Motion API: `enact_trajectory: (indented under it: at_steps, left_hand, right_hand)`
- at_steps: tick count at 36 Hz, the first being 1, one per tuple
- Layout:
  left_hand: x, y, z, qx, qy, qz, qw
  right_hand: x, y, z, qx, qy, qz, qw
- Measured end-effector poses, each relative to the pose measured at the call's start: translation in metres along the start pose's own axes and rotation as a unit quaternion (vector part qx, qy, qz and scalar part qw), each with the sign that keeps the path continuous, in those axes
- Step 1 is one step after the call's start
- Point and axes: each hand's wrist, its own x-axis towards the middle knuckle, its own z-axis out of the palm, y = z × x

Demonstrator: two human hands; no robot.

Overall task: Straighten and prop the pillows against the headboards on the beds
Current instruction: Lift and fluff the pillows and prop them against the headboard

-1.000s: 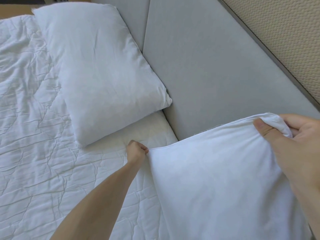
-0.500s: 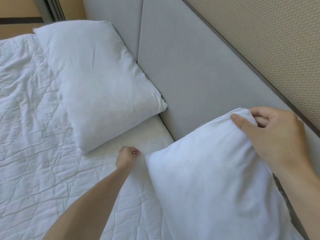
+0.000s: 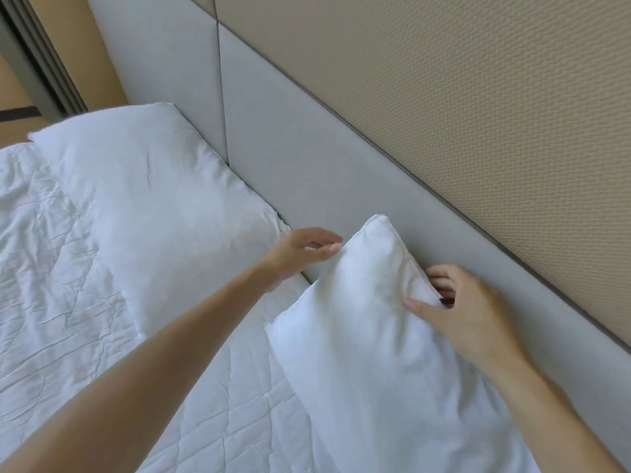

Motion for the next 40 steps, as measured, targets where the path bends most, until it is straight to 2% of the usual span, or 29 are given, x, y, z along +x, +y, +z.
enact_trajectory:
  at_steps: [3,7,13,18,23,25,27,31,33,37,40]
  left_hand:
    - [0.008,0.037,0.016,-0.007,-0.018,0.043,0.999]
    - [0.014,0.064,0.032,0.006,-0.03,0.051,0.998]
    - [0.017,0.074,0.041,0.01,0.051,0.038,0.998]
    - [0.014,0.078,0.05,-0.007,0.123,0.029,0.992]
    - [0.014,0.081,0.058,0.044,0.158,0.046,0.985]
    - [0.014,0.086,0.058,0.103,0.125,0.074,0.984]
    - [0.015,0.095,0.056,0.208,0.054,0.121,0.969]
    - [0.01,0.118,0.067,0.416,-0.087,0.206,0.881]
    - [0.005,0.125,0.081,0.487,-0.129,0.222,0.835]
    - [-0.008,0.125,0.119,0.528,-0.207,0.207,0.797]
    - [-0.014,0.117,0.14,0.553,-0.217,0.201,0.779]
  right_hand:
    - [-0.014,0.022,-0.003,-0.017,0.011,0.016,1.0]
    - [-0.036,0.047,-0.01,-0.081,0.032,0.016,0.996]
    - [-0.061,0.074,-0.014,-0.134,0.089,0.008,0.987]
    - [-0.069,0.07,-0.015,-0.156,0.158,-0.058,0.973]
    - [-0.072,0.065,-0.023,-0.169,0.181,-0.084,0.965]
    - [-0.074,0.067,-0.026,-0.157,0.159,-0.074,0.972]
    - [-0.077,0.07,-0.031,-0.134,0.13,-0.061,0.98]
    - [-0.086,0.078,-0.045,-0.087,0.075,-0.022,0.993]
    - [-0.095,0.086,-0.048,-0.071,0.054,0.008,0.996]
    - [-0.11,0.108,-0.044,-0.084,0.008,0.054,0.995]
    - [-0.116,0.12,-0.043,-0.103,0.016,0.061,0.993]
